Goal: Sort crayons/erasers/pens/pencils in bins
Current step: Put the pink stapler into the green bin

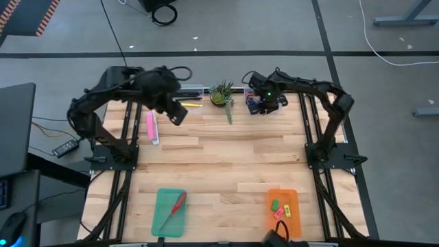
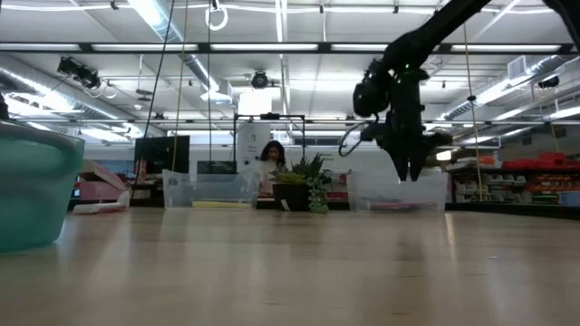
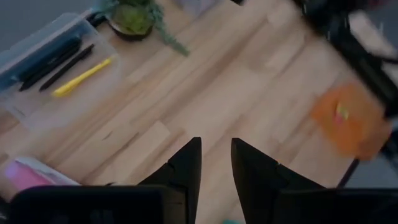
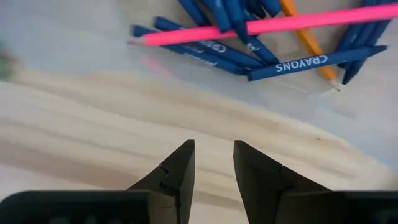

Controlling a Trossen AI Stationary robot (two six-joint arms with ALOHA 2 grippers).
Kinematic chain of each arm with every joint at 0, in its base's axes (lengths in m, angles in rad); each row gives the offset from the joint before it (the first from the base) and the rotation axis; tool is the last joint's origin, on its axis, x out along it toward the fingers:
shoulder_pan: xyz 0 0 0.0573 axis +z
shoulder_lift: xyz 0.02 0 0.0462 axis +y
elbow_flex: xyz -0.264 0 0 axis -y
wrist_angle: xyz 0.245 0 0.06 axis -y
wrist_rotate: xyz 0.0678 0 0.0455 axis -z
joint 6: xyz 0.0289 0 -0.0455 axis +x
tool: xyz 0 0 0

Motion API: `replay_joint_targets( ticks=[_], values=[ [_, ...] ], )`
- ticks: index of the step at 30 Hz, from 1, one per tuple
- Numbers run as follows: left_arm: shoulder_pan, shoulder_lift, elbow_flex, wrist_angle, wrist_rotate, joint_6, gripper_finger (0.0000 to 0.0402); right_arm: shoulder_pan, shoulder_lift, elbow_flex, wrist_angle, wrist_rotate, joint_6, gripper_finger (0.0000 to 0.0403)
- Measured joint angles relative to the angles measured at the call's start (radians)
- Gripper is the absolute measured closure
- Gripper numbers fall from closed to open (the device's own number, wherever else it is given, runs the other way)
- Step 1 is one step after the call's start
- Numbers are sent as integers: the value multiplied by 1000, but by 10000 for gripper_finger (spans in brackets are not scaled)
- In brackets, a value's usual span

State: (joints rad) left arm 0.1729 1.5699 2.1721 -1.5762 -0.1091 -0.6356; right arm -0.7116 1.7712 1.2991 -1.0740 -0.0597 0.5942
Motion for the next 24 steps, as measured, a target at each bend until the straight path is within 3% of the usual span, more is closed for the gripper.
replay_joint_targets(
  ticks=[9, 18, 24],
  values=[
    [53, -77, -58, 7, -102, -195, 294, 60, -293, 0, 46, 3, -13, 285],
    [94, -182, -478, 10, -105, -329, 248, 107, -622, 1, 17, -42, -89, 285],
    [131, -253, -678, 5, -160, -339, 218, 106, -721, 1, 0, -99, -94, 285]
  ],
)
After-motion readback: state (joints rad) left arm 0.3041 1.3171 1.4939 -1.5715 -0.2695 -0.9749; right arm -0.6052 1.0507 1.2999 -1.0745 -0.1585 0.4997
